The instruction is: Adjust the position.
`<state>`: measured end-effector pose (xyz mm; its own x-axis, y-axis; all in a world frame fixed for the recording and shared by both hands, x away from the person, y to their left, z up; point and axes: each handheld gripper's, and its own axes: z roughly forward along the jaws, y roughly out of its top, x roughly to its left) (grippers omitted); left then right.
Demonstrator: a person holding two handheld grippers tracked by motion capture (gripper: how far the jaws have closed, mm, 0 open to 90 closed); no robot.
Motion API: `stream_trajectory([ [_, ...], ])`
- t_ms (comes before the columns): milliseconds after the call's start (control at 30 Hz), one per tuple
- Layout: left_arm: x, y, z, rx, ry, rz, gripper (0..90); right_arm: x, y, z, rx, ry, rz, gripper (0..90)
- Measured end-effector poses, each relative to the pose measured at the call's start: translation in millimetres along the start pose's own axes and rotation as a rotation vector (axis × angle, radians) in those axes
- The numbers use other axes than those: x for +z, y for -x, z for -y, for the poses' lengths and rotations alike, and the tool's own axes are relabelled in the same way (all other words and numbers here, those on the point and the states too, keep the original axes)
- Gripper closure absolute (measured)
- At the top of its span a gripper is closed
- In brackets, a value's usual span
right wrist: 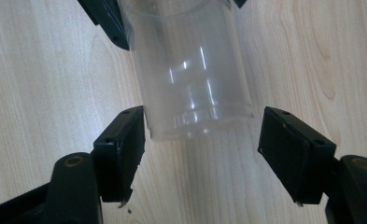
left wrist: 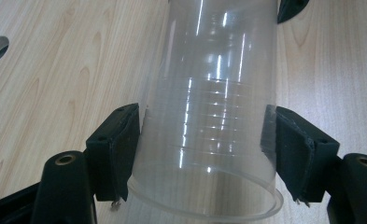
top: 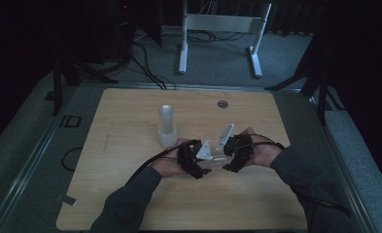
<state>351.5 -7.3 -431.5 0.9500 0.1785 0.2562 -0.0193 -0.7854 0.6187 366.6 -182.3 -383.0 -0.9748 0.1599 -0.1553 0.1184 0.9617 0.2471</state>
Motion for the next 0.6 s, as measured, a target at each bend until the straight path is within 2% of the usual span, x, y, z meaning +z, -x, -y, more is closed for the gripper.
stream_trajectory([
  [167, -0.8, 2.1, -2.9, 0.015, 0.012, -0.007, 29.2, 3.5, -1.9, -1.0, -0.003, -0.011, -0.011, 32.7],
  [600, 0.1, 4.6, -4.3, 0.016, 0.013, -0.013, 26.6, 9.9, -3.8, -1.4, -0.001, -0.021, -0.030, 40.5],
])
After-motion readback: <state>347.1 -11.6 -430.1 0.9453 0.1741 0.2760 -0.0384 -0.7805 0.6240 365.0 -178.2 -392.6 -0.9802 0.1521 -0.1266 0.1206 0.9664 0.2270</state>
